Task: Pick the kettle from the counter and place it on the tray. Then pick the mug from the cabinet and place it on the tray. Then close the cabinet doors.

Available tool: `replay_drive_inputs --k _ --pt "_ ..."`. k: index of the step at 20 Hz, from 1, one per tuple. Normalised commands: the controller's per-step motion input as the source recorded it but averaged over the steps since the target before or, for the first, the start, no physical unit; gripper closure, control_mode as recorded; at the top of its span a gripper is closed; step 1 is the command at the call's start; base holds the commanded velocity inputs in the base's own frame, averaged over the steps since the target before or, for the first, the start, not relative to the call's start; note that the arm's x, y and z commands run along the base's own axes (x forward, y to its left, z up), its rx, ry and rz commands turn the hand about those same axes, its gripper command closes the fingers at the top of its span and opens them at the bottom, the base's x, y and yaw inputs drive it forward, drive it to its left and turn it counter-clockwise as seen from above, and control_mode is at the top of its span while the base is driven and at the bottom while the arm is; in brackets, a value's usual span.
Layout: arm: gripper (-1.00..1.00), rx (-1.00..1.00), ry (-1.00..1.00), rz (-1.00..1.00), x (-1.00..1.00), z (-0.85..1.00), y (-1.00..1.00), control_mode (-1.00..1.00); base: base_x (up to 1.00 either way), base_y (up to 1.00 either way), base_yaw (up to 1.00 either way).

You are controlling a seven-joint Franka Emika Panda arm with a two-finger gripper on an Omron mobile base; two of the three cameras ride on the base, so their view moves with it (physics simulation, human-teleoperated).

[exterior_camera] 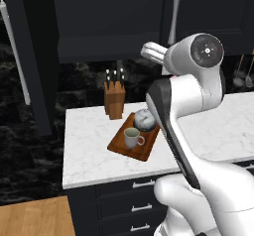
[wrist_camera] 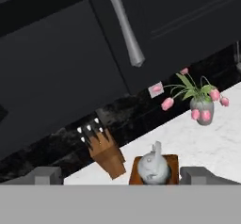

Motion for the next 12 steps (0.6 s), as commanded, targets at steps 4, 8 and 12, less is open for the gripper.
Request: replay_drive_inputs --k 4,8,12 --pt "-1.0 0.47 0.14 0.13 -0.29 -0.06 0.39 -1.0 0.0 0.0 0.0" --pt "-1.0 0.27 0.0 0.23 -0.36 -0.22 0.41 -1.0 0.0 0.0 0.0" --pt "-1.0 0.31 0.0 0.24 -0.27 -0.43 0.34 -1.0 0.0 0.0 0.0"
